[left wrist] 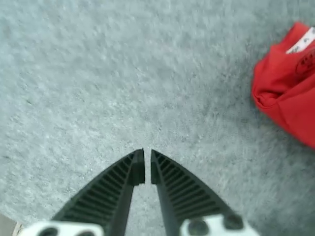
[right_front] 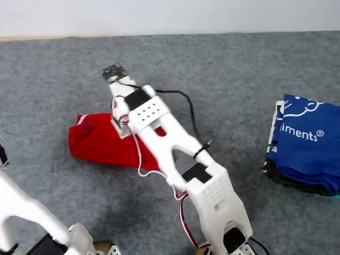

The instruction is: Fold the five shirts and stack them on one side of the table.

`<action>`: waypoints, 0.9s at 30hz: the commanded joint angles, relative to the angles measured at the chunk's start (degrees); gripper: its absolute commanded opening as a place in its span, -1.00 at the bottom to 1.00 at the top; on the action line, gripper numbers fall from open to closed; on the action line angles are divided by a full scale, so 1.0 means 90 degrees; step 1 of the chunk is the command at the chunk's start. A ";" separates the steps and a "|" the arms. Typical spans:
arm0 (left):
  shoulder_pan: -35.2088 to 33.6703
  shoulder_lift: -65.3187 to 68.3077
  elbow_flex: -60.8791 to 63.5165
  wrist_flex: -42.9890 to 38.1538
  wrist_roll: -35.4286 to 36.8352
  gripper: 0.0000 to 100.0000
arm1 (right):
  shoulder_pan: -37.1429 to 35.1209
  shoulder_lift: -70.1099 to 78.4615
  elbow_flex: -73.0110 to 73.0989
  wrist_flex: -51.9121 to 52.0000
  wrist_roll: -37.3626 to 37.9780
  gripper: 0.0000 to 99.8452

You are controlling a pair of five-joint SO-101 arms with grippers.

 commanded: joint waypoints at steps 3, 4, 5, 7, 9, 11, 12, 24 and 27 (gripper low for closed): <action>0.0039 -0.0244 0.0034 -0.0068 -0.0020 -0.94 | -0.0239 -0.0405 -0.0342 -0.0591 0.0225 -0.98; 0.0049 -0.0244 0.0034 -0.0068 -0.0020 -0.94 | -0.0249 -0.0376 -0.0342 -0.0650 0.0244 -0.98; 0.0049 -0.0244 0.0034 -0.0068 -0.0020 -0.94 | -0.0269 -0.0337 -0.0342 -0.0708 0.0244 -0.98; 0.0049 -0.0244 0.0034 -0.0068 -0.0020 -0.94 | -0.0317 -0.0220 -0.0391 -0.0806 0.0244 -0.98; 0.0049 -0.0244 0.0034 -0.0068 -0.0020 -0.94 | -0.0415 -0.0054 -0.0635 -0.0806 0.0244 -0.98; 0.0049 -0.0244 0.0034 -0.0068 -0.0020 -0.94 | -0.0513 0.0161 -0.1035 -0.0777 0.0244 -0.98; 0.0049 -0.0244 0.0034 -0.0068 -0.0020 -0.94 | -0.0571 0.0298 -0.1250 -0.0767 0.0244 -0.98; 0.0049 -0.0244 0.0034 -0.0068 -0.0020 -0.94 | -0.0982 0.1919 -0.3585 -0.0366 0.0254 -0.98; 0.0049 -0.0244 0.0034 -0.0147 -0.0020 -0.94 | -0.1001 0.2222 -0.3868 -0.0405 0.0254 -0.98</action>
